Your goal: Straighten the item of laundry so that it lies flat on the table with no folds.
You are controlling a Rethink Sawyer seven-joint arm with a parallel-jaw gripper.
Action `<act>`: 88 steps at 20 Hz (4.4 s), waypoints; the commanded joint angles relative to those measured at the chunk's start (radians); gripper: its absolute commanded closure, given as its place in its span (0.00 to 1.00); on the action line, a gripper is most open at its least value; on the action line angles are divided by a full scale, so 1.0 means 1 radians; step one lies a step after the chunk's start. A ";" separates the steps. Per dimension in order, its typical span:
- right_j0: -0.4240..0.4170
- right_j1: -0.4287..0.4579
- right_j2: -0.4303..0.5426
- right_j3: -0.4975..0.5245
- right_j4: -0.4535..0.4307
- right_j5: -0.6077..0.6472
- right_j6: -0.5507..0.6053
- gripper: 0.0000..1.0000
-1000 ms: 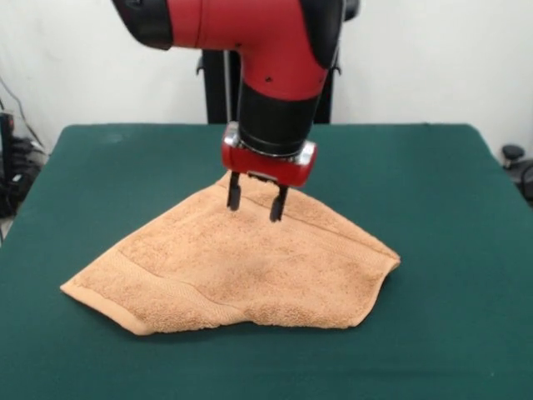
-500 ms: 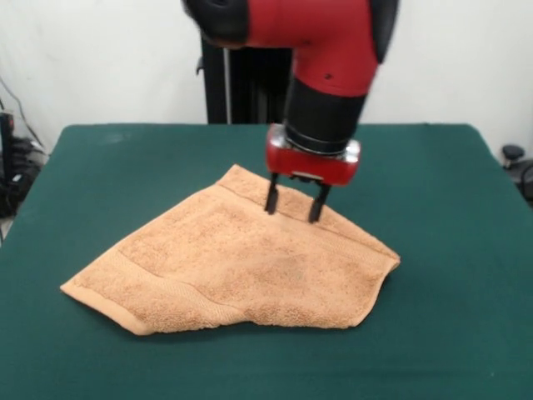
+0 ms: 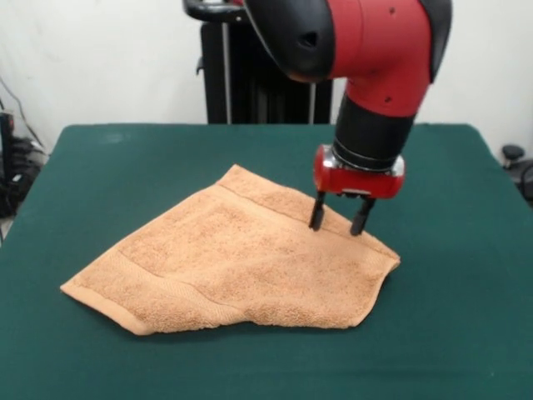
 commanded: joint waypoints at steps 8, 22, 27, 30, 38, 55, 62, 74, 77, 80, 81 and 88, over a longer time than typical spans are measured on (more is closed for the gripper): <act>0.041 0.114 -0.007 -0.110 -0.010 0.048 -0.110 0.00; 0.057 0.168 -0.051 -0.071 -0.026 -0.007 -0.032 0.00; 0.102 0.361 -0.108 -0.225 -0.108 -0.164 0.104 0.00; 0.115 0.387 -0.123 -0.247 -0.103 -0.181 0.118 0.00; 0.083 0.357 -0.099 -0.161 0.000 -0.133 0.023 0.00; 0.006 0.243 -0.070 0.097 0.163 -0.100 -0.052 0.00; 0.004 0.163 -0.097 0.232 0.207 -0.140 0.001 0.00; 0.066 0.084 -0.186 0.473 0.193 -0.359 0.115 0.00; 0.097 0.128 -0.177 0.485 0.177 -0.406 0.089 0.00; 0.124 0.111 -0.169 0.535 0.196 -0.413 0.081 0.00; 0.141 0.108 -0.174 0.531 0.202 -0.406 0.084 0.00; 0.252 0.109 -0.234 0.478 0.201 -0.473 0.114 0.00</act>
